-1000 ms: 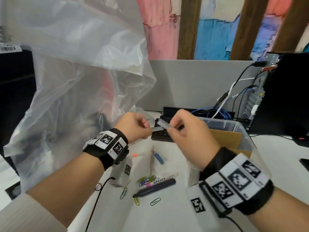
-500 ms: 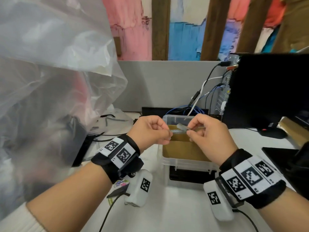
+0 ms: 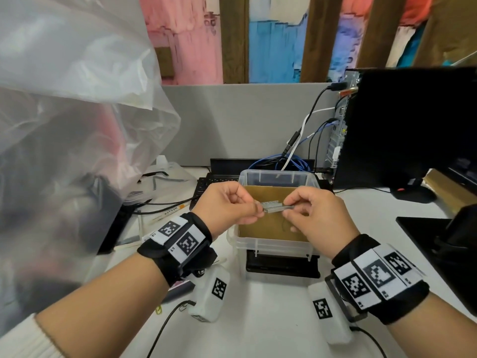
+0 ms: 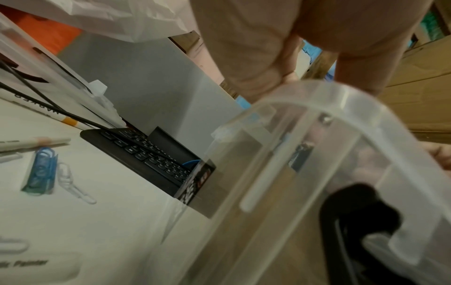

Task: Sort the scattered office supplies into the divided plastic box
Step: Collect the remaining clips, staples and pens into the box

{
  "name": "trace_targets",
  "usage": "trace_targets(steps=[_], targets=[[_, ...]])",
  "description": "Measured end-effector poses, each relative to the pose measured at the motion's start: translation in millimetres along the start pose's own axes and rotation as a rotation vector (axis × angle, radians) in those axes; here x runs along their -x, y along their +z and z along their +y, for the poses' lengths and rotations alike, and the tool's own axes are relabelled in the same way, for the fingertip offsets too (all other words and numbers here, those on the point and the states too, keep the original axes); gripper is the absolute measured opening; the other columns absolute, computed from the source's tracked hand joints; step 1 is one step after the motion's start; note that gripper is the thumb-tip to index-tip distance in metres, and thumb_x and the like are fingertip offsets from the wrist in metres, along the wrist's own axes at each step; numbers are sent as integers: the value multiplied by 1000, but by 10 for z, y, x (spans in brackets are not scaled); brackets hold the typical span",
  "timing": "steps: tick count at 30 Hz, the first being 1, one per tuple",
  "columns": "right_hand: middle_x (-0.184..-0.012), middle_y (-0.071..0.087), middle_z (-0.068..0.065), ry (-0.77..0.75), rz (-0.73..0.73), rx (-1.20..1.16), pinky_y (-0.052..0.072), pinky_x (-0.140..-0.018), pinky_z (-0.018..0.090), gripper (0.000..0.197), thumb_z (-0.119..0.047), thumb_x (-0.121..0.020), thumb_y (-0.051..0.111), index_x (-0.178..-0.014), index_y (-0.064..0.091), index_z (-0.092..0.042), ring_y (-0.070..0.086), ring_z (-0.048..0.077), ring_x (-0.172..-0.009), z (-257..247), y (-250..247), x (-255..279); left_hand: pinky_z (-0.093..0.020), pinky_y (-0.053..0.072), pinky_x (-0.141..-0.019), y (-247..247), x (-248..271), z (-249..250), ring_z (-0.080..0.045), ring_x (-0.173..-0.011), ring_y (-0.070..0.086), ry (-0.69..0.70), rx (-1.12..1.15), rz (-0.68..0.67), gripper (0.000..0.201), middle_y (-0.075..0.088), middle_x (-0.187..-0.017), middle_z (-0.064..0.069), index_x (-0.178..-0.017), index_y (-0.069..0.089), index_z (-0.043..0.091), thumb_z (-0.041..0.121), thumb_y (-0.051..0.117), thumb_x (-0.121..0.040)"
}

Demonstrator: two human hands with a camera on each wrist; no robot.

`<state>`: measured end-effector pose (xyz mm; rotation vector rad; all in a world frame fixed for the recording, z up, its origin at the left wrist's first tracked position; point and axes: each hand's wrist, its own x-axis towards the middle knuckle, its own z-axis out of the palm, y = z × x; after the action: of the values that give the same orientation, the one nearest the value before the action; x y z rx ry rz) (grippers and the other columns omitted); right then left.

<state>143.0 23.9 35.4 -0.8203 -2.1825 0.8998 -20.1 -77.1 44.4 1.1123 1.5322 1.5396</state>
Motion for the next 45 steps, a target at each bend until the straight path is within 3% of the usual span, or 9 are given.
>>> trace_targets(steps=[5,12,20,24,33,36,42,45], targets=[[-64,66,1,-13,40,-74,59,-67,37,12,-9,-83,70,-82,63,-19,66,12,-58,40,4,17,-25,58,-63,-6,-21,-17,-21,-72,70,-10,-1,14,15,72,-73,-15,-72,59,1,-10,69,-77],[-60,65,0,-3,60,-79,58,-71,38,14,-7,-82,70,-79,62,-19,65,10,-55,47,4,0,-26,58,-66,-16,-19,-30,-19,-69,69,15,-23,-20,16,71,-72,-14,-72,60,1,-10,69,-77],[-64,67,0,-9,40,-3,58,-74,33,20,-5,-82,68,-78,61,-23,66,7,-60,34,23,12,-31,58,-70,-35,-19,-56,-26,-74,67,39,-15,-43,15,71,-78,-18,-70,65,8,1,78,-66],[-68,69,-1,-1,25,-12,58,-76,34,22,-3,-83,66,-79,62,-24,67,9,-64,42,40,1,-29,58,-68,-31,-32,-65,-22,-71,69,44,-4,-64,18,72,-77,-15,-70,65,9,11,79,-59],[-80,67,-3,15,-5,-37,58,-70,29,20,-2,-81,67,-84,62,-21,67,10,-67,30,41,-4,-28,58,-66,-29,-43,-82,-24,-74,69,44,-3,-73,18,71,-74,-12,-71,65,12,10,78,-59],[-82,67,-2,3,7,-44,58,-68,27,22,-2,-80,69,-82,62,-23,67,12,-68,34,45,-1,-28,57,-65,-30,-55,-91,-28,-78,68,42,-26,-74,20,69,-72,-10,-74,65,12,0,78,-66],[-70,69,-2,-20,-12,4,53,-66,22,22,-5,-80,70,-77,62,-25,64,8,-60,32,49,-3,-26,56,-64,-24,-50,-83,-20,-74,69,53,-34,-84,19,71,-74,-8,-82,64,8,-6,73,-73],[-71,67,-5,-42,-22,31,50,-67,20,27,-6,-79,71,-75,60,-30,64,7,-64,40,73,-5,-25,57,-64,-29,-43,-89,-16,-71,69,60,-31,-92,17,72,-74,-6,-83,65,7,-6,72,-74]])
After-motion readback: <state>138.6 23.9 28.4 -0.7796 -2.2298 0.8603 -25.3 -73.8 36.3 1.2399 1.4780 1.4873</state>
